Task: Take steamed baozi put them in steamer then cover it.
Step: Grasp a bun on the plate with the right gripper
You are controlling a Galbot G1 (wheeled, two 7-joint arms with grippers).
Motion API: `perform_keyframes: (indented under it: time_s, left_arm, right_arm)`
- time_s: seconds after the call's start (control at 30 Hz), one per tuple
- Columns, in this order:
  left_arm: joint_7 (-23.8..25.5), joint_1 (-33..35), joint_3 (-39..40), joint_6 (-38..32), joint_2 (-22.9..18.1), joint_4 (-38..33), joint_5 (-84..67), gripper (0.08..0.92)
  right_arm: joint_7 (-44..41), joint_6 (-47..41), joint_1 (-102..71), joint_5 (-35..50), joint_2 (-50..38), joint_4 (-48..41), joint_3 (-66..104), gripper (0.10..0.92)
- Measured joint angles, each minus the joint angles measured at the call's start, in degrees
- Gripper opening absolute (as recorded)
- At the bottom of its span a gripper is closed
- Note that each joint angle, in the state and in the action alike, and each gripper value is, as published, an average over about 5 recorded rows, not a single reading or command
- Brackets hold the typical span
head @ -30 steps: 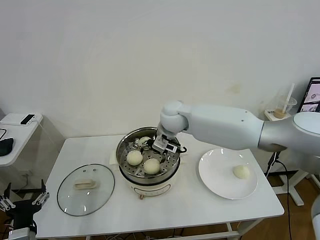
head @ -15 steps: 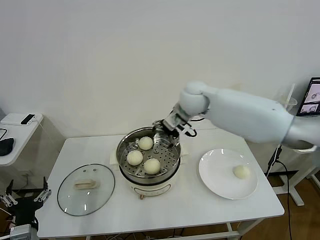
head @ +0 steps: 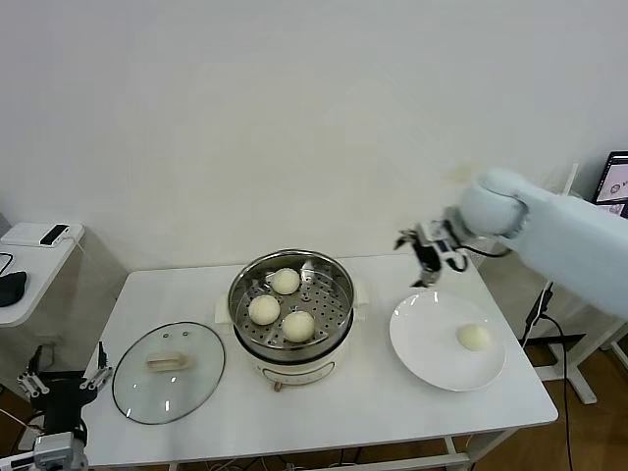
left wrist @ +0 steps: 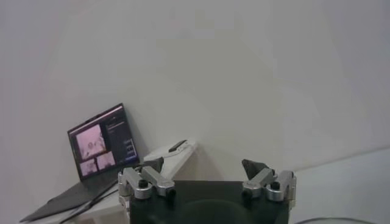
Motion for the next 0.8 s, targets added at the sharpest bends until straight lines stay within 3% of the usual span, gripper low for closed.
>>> perform_keyframes:
  time_s: [0.33,0.8]
  left_arm:
    - [0.03,0.42,0.46,0.05,0.89,0.52,0.23,0.823]
    - [0.18,0.88,0.02,0.61,1.10,0.24,0.37,0.823]
  right_arm:
    - [-1.67,2.62,-14.52,-7.19,-4.04,-6.60,11.64,0.823]
    - [-1.35,6.28,-27.13,-15.91,1.33,-20.12,22.33,0.823]
